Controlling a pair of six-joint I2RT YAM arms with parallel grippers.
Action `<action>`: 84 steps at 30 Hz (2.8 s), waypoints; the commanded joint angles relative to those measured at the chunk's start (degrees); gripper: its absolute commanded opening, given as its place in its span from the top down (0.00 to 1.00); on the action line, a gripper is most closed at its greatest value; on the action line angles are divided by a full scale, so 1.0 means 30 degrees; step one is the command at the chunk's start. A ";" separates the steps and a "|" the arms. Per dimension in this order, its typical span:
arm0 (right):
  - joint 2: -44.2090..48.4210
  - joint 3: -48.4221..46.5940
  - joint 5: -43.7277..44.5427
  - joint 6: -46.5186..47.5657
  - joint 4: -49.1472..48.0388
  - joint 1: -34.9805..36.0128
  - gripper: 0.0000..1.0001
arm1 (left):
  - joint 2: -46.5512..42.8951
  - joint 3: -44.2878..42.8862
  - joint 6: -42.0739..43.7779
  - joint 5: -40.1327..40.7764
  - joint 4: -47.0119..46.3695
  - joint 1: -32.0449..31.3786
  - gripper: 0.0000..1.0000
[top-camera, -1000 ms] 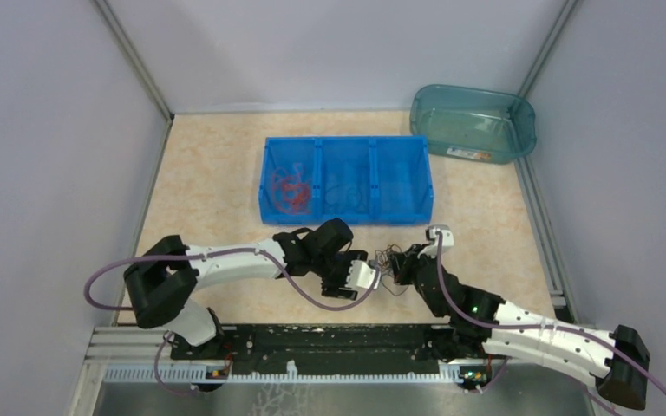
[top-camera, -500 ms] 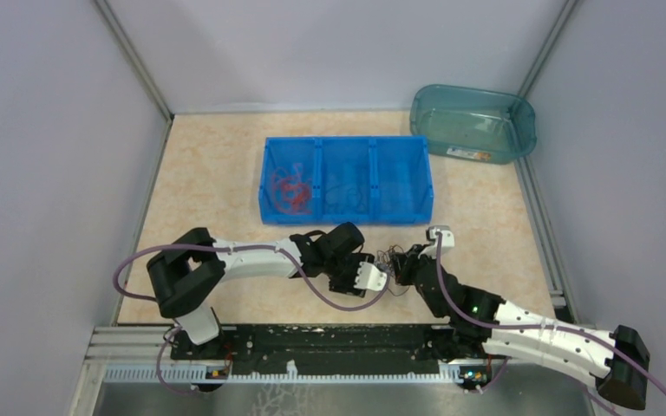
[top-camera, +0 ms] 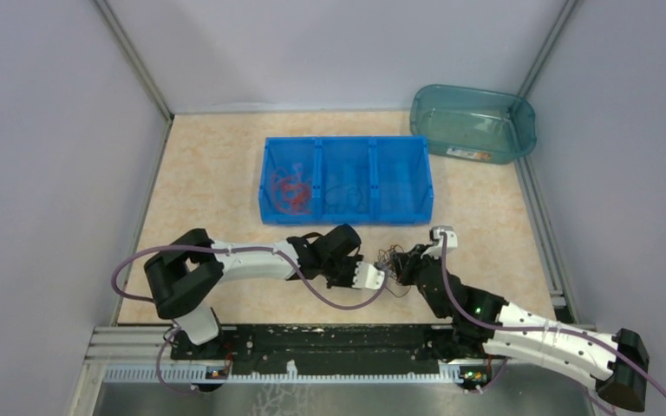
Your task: Untangle the cables
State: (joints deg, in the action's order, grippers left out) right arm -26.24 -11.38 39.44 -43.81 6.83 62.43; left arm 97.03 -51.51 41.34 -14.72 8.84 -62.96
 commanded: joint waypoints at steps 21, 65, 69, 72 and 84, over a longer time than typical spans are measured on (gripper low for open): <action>-0.2107 -0.0805 0.0121 -0.1073 -0.1259 -0.0128 1.00 | -1.0140 -0.7230 0.5591 0.4292 0.3914 0.4496 1.00; -0.1160 -0.0077 -0.0814 -0.1711 -0.2096 -0.0128 1.00 | -0.5633 -0.7462 0.0722 0.1990 -0.4834 0.5371 1.00; -0.0542 -0.0183 -0.0842 -0.1707 -0.1727 -0.0128 1.00 | -0.4110 -0.7187 0.1810 0.2288 -0.5989 0.5631 1.00; -0.0087 -0.0355 -0.0844 -0.1594 -0.1301 -0.0128 1.00 | -0.2843 -0.7170 0.2539 0.2657 -0.6623 0.6024 1.00; 0.0442 -0.0929 -0.1293 -0.1307 -0.1438 -0.0123 1.00 | 0.0510 -1.0280 0.2387 0.2629 -0.4577 0.7038 0.07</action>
State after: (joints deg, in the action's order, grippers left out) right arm -25.98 -10.31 36.07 -48.80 4.40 62.43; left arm 99.63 -78.37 49.63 -5.28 -5.91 -42.65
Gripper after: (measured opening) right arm 0.014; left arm 0.907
